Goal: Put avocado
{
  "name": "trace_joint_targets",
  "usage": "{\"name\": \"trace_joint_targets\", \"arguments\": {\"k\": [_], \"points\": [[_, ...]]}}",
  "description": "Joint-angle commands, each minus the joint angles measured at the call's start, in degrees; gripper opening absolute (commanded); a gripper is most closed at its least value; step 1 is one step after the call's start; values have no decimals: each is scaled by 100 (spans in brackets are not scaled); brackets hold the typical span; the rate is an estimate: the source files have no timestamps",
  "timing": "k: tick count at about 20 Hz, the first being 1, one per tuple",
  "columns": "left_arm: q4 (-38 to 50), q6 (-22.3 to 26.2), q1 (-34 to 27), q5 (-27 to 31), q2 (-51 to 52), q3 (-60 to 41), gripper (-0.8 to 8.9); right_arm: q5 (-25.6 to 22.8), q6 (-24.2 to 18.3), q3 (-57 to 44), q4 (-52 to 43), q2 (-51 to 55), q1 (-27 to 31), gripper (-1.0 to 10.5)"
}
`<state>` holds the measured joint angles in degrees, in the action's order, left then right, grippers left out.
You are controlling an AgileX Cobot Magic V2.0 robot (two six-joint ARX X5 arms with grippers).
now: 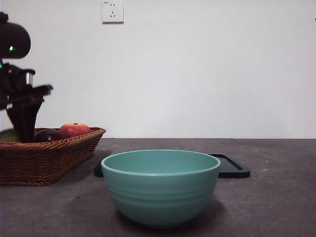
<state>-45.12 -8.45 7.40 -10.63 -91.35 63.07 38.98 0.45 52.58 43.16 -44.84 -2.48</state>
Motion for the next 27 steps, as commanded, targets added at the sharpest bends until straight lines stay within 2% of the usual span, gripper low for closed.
{"name": "trace_joint_targets", "arguments": {"k": [1,3,6,11,16,20,24,27], "points": [[-417,48,50,11,90,529,203,17,63,90,-24,-37,-7,554],[-761,44,181,9,402,809,203,17,68,90,-24,-37,-7,554],[-807,13,686,-315,1073,866,203,15,72,90,-24,-37,-7,554],[-1204,-439,2087,-332,1464,866,203,17,72,90,-24,-37,-7,554],[-835,-715,3464,-275,1134,866,203,17,70,90,-26,-39,-7,554],[-431,-769,4240,-225,520,866,202,17,72,90,-26,-39,-9,555],[-157,-743,4675,304,-175,866,202,17,72,90,-24,-39,-7,554],[-92,-688,4774,343,-573,866,202,4,72,90,-26,-39,-7,554]]}}
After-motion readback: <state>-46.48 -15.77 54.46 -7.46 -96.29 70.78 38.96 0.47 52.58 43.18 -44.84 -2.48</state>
